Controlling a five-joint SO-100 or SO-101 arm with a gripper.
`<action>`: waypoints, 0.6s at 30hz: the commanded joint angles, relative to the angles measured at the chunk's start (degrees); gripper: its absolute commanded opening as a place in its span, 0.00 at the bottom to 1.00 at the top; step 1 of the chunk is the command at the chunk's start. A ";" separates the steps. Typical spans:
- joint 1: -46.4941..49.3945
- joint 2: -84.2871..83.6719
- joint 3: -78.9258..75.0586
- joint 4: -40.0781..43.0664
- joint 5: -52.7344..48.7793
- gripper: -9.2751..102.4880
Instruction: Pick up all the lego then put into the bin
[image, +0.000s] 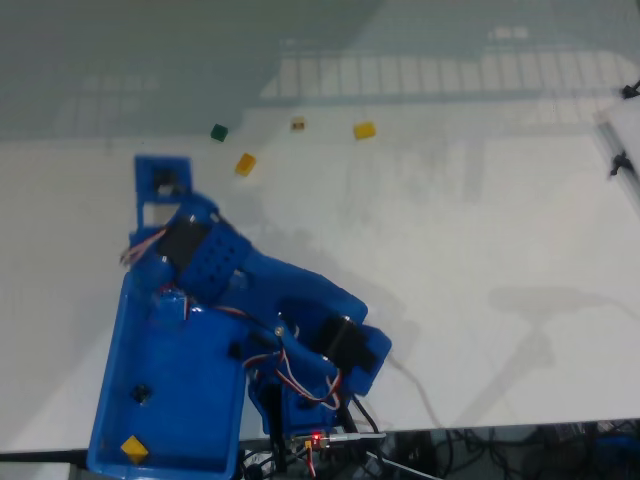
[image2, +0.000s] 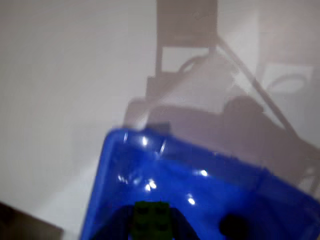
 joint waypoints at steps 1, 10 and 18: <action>-6.50 2.02 2.20 0.26 -1.41 0.09; -9.49 2.72 5.19 2.72 -4.66 0.25; -4.31 2.11 2.90 3.34 -5.98 0.36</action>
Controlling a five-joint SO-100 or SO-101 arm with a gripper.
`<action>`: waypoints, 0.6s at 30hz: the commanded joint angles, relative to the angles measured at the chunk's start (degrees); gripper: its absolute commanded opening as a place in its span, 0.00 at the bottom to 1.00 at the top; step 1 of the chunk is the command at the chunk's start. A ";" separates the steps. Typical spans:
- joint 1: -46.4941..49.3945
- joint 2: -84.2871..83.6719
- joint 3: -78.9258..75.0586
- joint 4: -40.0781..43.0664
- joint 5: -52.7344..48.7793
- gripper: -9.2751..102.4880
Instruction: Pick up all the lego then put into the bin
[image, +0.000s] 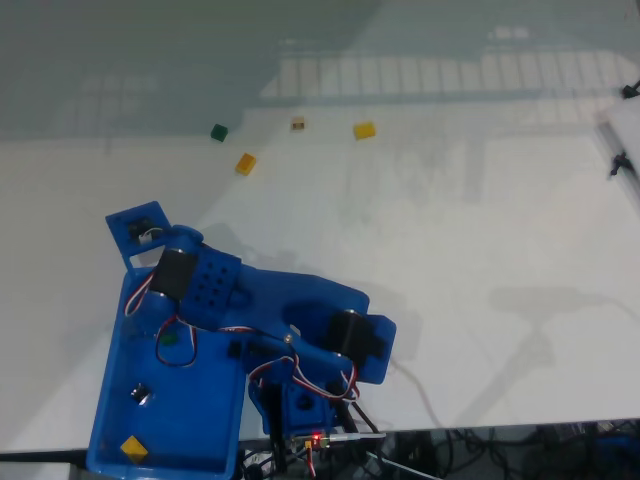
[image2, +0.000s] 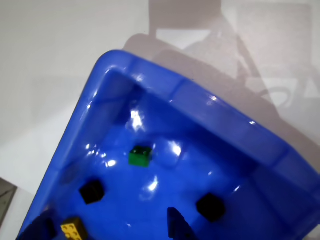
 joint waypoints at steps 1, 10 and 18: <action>5.54 -0.88 -4.22 0.35 -1.05 0.36; 57.30 -19.25 -29.27 -15.73 3.69 0.43; 75.67 -44.47 -43.51 -20.92 5.80 0.46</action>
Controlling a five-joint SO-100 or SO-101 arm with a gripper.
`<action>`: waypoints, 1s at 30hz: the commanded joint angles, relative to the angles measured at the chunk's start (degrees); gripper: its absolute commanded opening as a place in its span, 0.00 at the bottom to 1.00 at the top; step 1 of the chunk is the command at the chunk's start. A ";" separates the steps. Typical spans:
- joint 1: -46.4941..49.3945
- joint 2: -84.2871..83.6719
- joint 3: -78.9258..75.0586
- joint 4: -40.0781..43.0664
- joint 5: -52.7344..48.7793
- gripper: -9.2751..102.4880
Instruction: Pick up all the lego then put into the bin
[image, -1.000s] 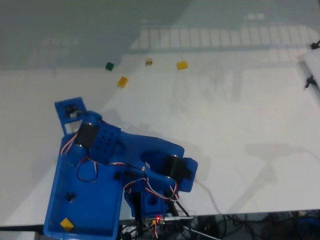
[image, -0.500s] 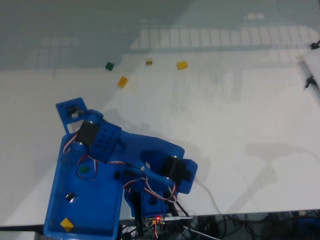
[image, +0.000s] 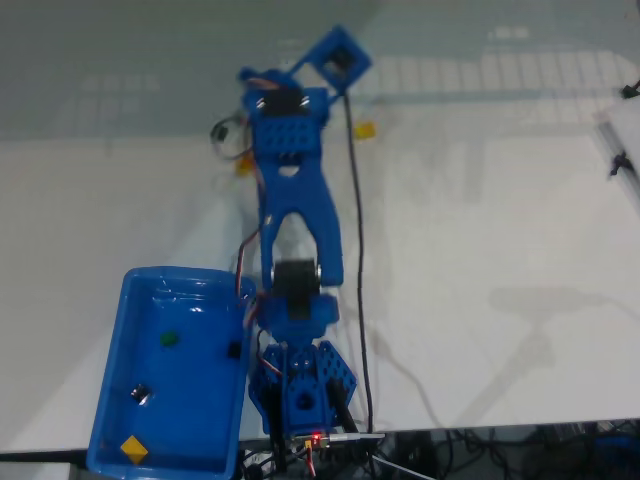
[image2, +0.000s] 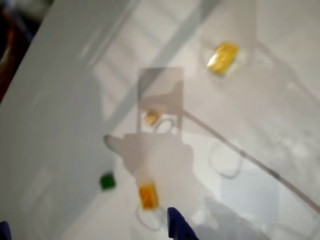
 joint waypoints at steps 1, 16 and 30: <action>6.15 -8.35 -9.84 -0.88 1.93 0.46; 16.35 -44.47 -42.45 7.12 5.71 0.37; 15.03 -55.72 -54.23 10.99 3.96 0.29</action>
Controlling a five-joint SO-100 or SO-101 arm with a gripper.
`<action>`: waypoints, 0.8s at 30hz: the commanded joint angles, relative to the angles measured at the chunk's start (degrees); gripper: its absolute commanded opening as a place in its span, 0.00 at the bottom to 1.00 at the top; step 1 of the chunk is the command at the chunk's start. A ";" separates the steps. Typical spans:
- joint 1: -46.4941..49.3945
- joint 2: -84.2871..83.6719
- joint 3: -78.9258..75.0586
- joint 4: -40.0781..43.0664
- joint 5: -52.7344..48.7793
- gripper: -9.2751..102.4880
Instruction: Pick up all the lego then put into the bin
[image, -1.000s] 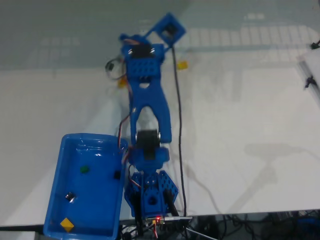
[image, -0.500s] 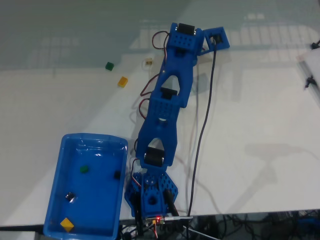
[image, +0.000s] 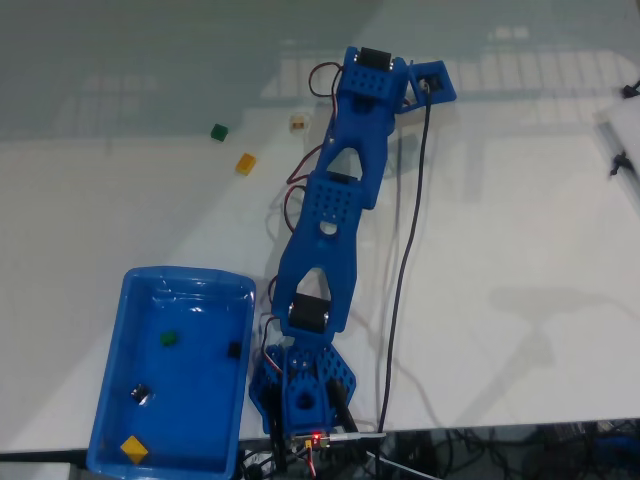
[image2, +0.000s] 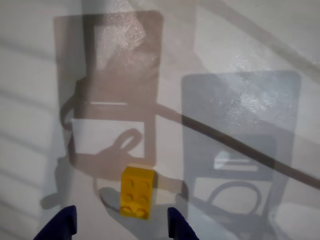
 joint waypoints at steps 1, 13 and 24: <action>-0.79 -0.26 -4.22 0.44 -0.70 0.28; -1.05 -4.57 -7.38 2.29 -1.67 0.25; -0.70 -7.21 -10.02 2.46 -1.23 0.17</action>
